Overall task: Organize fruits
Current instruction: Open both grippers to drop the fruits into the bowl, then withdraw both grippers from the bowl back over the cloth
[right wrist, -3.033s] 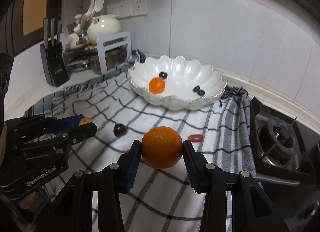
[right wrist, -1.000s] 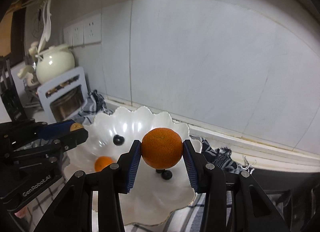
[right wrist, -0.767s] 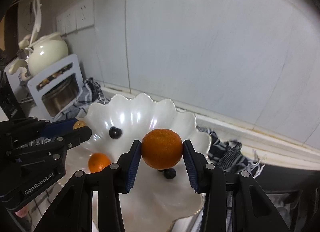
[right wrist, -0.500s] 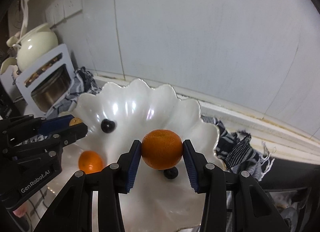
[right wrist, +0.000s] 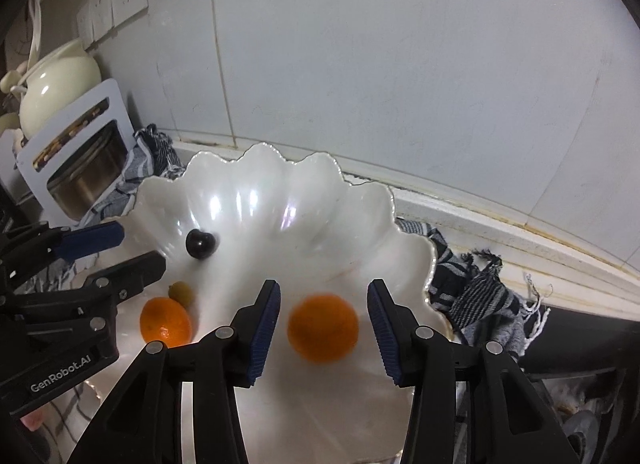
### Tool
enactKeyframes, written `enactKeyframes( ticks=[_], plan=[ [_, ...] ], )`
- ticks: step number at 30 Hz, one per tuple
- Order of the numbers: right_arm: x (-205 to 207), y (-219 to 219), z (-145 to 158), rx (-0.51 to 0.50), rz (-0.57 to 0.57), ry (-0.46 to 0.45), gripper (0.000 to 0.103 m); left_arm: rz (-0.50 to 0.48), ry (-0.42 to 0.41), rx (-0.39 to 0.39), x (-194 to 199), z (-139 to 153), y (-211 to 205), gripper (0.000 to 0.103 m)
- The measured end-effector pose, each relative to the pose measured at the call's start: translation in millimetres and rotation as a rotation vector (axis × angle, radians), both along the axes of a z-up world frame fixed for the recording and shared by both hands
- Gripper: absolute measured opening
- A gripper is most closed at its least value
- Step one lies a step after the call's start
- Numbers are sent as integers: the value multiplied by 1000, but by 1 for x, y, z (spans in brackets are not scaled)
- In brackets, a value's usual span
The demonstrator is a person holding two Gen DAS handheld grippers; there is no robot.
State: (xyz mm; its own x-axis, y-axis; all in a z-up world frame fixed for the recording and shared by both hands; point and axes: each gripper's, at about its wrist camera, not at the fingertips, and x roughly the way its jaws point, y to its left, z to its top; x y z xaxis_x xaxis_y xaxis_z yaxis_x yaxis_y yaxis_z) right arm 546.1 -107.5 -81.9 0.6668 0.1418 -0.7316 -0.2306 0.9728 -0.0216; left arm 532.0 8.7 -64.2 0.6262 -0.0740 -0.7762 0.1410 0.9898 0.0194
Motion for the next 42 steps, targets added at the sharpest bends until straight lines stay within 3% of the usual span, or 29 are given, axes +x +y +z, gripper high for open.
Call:
enactKeyframes(
  ticks=[10,21,42],
  plan=[
    [-42,-6,30,26,-13,-87,47,-4,-95,11,-43,37,4,59],
    [-109,-3,64,25,2,-212,47,-14,-211,19,-107,70,6,59],
    [-210,-13,83,40,18,-331,47,-14,-314,27,-213,91,11,59]
  ],
)
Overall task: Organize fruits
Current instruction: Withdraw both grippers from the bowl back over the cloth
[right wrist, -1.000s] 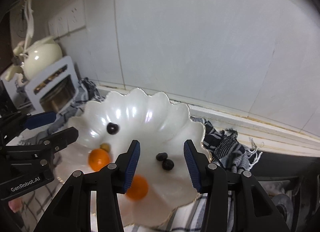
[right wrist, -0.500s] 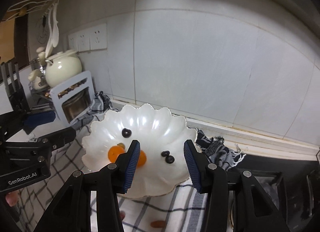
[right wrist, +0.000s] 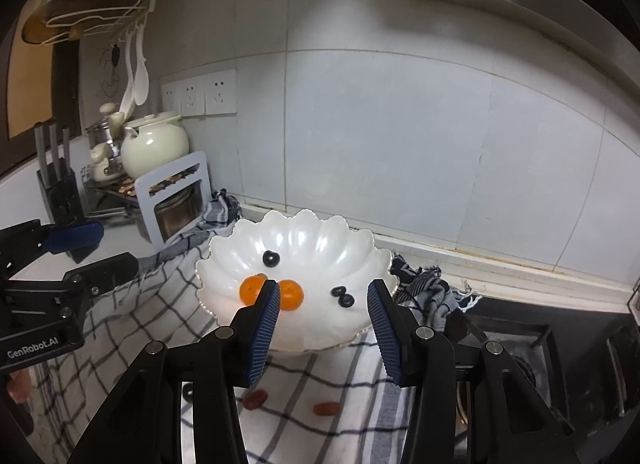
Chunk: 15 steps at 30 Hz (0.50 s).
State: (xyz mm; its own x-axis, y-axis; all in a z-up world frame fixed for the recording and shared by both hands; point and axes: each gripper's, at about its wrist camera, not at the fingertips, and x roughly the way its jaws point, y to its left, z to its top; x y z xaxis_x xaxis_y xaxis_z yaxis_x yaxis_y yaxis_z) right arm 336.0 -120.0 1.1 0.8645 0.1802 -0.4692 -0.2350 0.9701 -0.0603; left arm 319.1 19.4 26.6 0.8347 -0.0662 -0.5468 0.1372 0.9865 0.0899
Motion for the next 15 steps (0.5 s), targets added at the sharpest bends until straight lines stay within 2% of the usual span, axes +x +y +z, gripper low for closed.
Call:
enactKeyframes(
  ticks=[5,10,15],
  plan=[
    [-18,1,-1,-21,-5,-31,47,6,-7,18,-18,-4,-2,59],
    [-35,-1,-4,-14,-4,-46,47,6,10,0,-33,-11,-1,59],
    [-49,2,-16,-29,18,-32,47,0,26,3,-43,-20,-1,59]
  ],
)
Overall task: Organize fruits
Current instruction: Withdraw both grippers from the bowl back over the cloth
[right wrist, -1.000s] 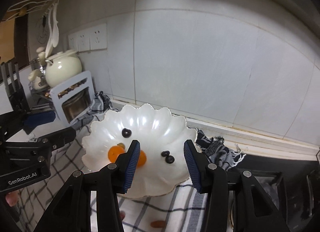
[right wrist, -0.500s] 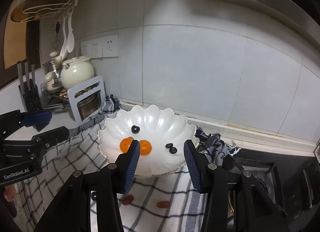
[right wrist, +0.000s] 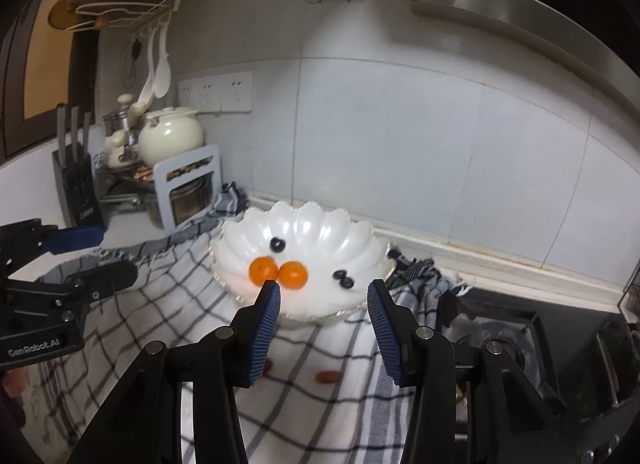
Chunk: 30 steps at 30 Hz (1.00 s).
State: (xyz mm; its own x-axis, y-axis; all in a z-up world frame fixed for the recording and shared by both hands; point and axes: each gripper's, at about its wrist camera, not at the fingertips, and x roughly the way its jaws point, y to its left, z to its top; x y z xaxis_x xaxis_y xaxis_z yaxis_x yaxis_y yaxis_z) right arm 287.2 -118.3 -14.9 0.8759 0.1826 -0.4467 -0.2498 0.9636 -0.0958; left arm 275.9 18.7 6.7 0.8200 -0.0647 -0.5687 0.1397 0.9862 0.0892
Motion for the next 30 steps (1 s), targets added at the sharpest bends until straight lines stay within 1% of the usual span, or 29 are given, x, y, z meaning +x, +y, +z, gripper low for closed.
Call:
enactKeyframes(
  ticks=[5,13,19,24,30],
  plan=[
    [-10,4,-15,10,21,36,47,-13,12,-1,-9,-10,2,59],
    [-25,15,-33,-14,53,60,47,-39,38,40,-23,-32,6,59],
    [-33,28,-51,12,92,120,47,-68,50,56,-24,-44,12,59],
    [-36,37,-66,-3,105,153,47,-105,44,118,-24,-60,11,59],
    [-34,48,-83,-29,118,197,47,-167,64,122,-16,-78,13,57]
  ],
)
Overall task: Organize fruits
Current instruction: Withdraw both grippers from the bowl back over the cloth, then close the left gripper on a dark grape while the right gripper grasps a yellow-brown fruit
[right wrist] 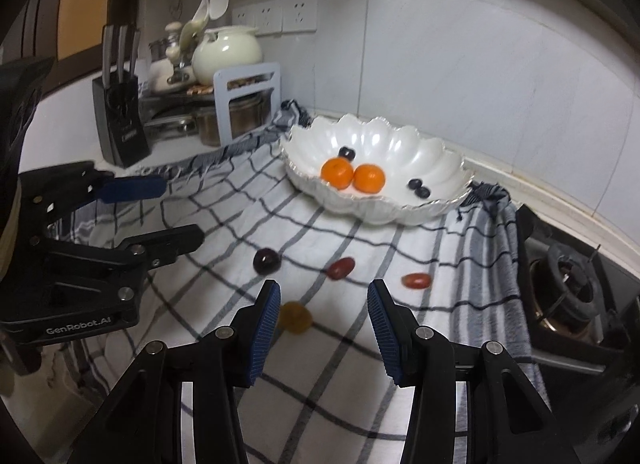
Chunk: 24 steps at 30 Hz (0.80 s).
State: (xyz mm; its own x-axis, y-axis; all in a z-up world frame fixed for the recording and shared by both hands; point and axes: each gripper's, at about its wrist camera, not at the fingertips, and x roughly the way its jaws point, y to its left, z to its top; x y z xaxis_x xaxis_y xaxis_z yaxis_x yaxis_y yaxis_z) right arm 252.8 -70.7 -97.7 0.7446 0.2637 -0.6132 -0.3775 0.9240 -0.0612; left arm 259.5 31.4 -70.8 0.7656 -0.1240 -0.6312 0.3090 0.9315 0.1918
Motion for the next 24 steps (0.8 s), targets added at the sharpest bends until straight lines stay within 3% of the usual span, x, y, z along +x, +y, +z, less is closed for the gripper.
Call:
enactKeyframes(
  ticks=[8,21,24],
  plan=[
    [14,13,-26,-16,20,72,47,-80,33,23,19,-25,2,52],
    [34,17,-53,24,31,157,46,-87,121,-21,49,-56,-5,45],
    [37,17,-56,32,37,169,42,-89,140,-25,55,-62,-8,42]
  ],
)
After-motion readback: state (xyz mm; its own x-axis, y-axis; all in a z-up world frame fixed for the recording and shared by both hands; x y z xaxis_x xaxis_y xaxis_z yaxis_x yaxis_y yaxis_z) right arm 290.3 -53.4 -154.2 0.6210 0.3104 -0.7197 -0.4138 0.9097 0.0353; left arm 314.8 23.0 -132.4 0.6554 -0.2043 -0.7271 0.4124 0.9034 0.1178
